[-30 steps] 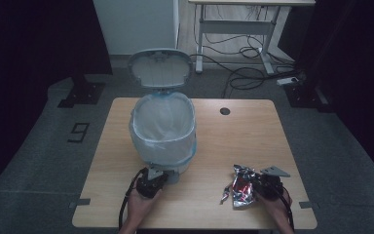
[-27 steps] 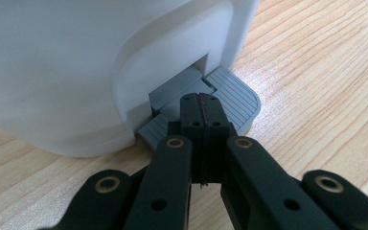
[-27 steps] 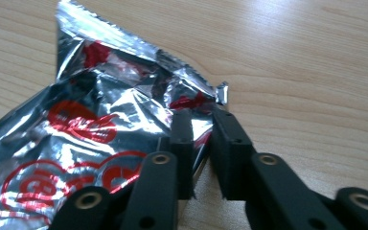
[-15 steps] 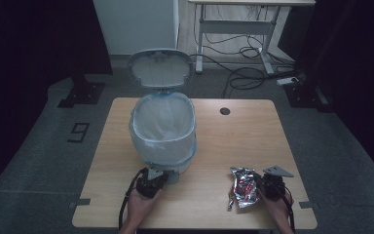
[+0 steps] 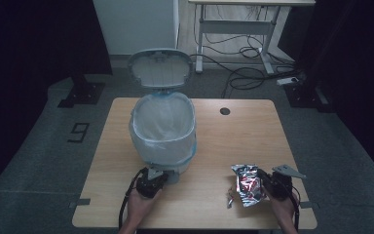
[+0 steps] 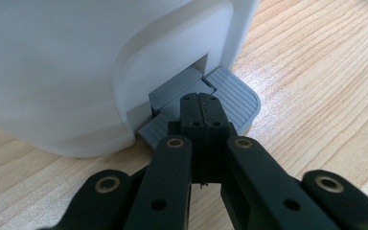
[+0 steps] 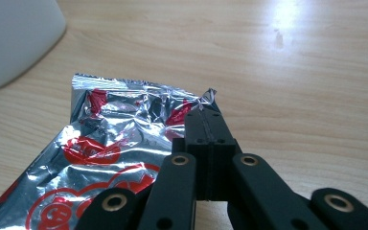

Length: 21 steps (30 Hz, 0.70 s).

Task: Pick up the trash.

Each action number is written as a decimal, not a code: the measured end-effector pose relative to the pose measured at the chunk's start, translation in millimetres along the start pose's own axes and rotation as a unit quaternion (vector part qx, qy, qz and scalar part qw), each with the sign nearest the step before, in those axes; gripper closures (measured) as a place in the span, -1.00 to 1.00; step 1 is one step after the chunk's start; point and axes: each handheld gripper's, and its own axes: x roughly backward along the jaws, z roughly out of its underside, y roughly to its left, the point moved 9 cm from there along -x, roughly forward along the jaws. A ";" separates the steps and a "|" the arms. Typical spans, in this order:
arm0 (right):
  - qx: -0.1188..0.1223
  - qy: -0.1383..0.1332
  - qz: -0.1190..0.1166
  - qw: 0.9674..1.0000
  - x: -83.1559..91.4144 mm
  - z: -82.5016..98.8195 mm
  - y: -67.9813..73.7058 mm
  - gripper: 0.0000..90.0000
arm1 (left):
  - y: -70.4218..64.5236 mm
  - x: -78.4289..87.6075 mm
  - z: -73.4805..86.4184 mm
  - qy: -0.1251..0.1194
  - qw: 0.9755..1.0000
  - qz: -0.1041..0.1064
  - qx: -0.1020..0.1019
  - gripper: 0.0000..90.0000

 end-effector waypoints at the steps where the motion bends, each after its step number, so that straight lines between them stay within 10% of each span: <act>1: -0.002 -0.003 -0.001 1.000 1.5 -1.5 -0.2 1.00 | 0.0 0.0 0.0 0.000 1.000 0.000 0.000 1.00; 21: 0.005 -0.035 -0.009 0.999 18.6 -19.7 8.4 1.00 | 0.1 0.0 0.0 0.000 1.000 0.000 0.000 1.00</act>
